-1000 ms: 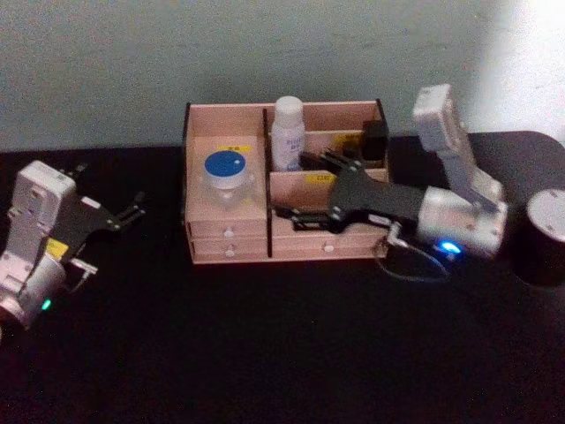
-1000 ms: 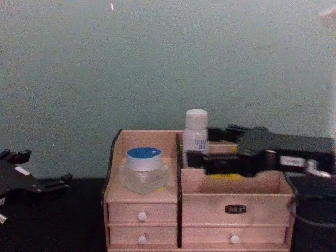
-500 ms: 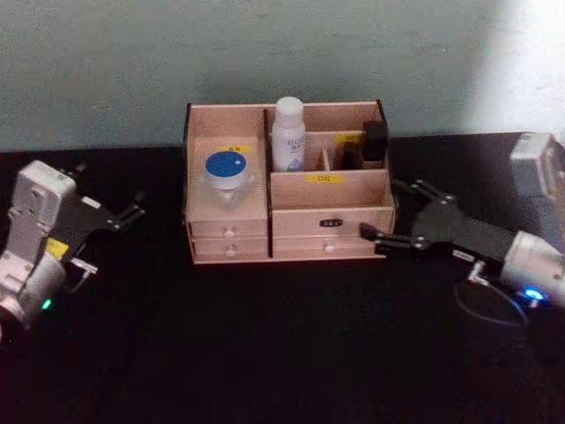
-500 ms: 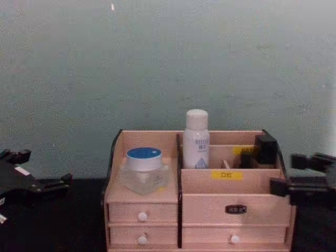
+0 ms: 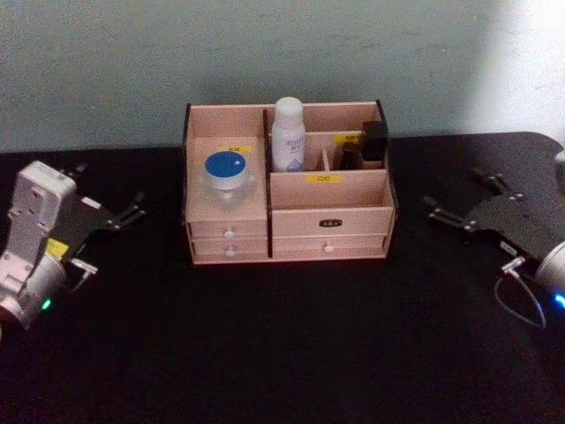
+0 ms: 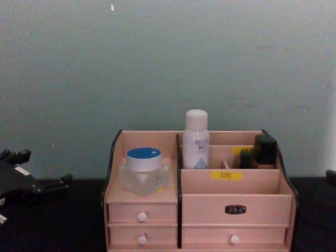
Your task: Pick up the facial cleanser and watermelon frost from the table and place them into the tiered storage box.
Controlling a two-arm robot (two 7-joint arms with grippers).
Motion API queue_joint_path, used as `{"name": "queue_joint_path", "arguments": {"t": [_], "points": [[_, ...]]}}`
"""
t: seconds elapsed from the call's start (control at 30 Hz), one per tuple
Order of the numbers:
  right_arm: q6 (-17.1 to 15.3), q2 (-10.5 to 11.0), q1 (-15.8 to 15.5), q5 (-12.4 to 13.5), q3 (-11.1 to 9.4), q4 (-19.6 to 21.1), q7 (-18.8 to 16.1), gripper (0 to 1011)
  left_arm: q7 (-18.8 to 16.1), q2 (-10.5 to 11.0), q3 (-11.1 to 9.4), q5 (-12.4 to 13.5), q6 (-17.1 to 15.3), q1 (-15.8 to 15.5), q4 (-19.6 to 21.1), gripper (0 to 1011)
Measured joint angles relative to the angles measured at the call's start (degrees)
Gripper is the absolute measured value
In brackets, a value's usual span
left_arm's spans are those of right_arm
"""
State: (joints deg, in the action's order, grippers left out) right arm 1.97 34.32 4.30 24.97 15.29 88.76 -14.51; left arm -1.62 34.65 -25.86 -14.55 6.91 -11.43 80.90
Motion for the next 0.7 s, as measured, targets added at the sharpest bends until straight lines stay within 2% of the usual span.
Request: {"name": "queue_joint_path", "arguments": {"t": [0.1,0.3,0.5,0.7], "points": [[-1.6,-1.9,-0.6,-2.1,-0.9,0.0,5.4,1003,0.0,0.0,0.0,0.0,0.0,0.0,0.0,1001],[-4.8,-5.1,-0.1,-5.9,-1.1,-1.4,12.0,1002,0.0,0.0,0.0,0.0,0.0,0.0,0.0,1001],[-6.7,-7.4,1.6,-9.0,-0.1,-4.2,14.2,1003,0.0,0.0,0.0,0.0,0.0,0.0,0.0,1001],[-7.3,-8.9,2.9,-10.8,0.5,-6.2,14.6,1003,0.0,0.0,0.0,0.0,0.0,0.0,0.0,1001]]}}
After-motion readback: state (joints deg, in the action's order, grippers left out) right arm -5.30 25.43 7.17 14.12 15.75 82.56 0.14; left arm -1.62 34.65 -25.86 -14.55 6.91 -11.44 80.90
